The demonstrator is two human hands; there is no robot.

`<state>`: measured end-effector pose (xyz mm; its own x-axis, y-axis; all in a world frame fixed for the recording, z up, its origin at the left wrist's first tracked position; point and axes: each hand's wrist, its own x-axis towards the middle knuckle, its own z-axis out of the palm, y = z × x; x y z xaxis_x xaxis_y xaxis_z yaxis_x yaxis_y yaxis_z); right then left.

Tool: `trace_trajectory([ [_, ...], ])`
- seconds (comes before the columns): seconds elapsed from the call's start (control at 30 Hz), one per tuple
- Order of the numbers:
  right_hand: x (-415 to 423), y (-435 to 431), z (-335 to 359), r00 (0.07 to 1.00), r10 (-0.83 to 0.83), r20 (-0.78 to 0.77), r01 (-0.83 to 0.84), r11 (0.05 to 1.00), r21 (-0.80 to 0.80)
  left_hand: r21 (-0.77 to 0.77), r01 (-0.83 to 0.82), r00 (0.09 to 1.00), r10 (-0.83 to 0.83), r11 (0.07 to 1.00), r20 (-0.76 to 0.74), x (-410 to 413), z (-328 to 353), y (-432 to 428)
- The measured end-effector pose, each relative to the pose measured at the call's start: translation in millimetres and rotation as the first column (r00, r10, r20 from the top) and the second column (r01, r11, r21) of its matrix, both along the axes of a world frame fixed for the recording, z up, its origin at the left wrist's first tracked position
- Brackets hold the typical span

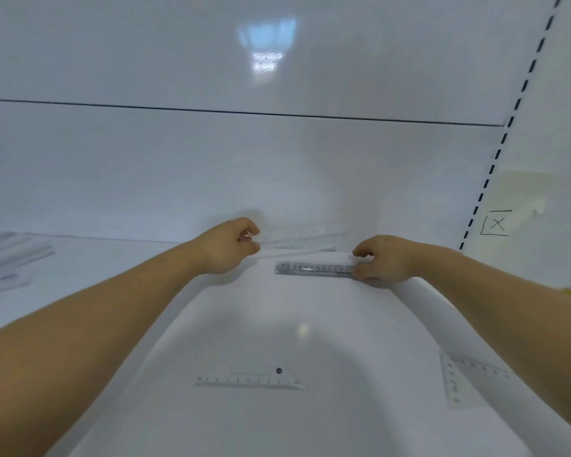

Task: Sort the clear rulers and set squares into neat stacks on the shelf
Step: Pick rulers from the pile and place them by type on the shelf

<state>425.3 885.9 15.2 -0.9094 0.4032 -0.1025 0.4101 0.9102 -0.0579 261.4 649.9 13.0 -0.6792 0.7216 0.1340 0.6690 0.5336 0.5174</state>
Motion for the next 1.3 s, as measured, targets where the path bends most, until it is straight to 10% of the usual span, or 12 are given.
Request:
trace_trajectory([
  [0.33, 98.9, 63.9, -9.7, 0.960, -0.280, -0.001, 0.277, 0.948, -0.158, -0.174, 0.173, 0.979, -0.188, 0.969, -0.072, 27.8, -20.2, 59.8],
  [1.3, 100.1, 70.8, -40.8, 0.990, -0.142, 0.003, 0.141, 0.987, -0.082, -0.409, 0.139, 0.967, -0.213, 0.902, -0.141, 39.3, -16.2, 78.6],
])
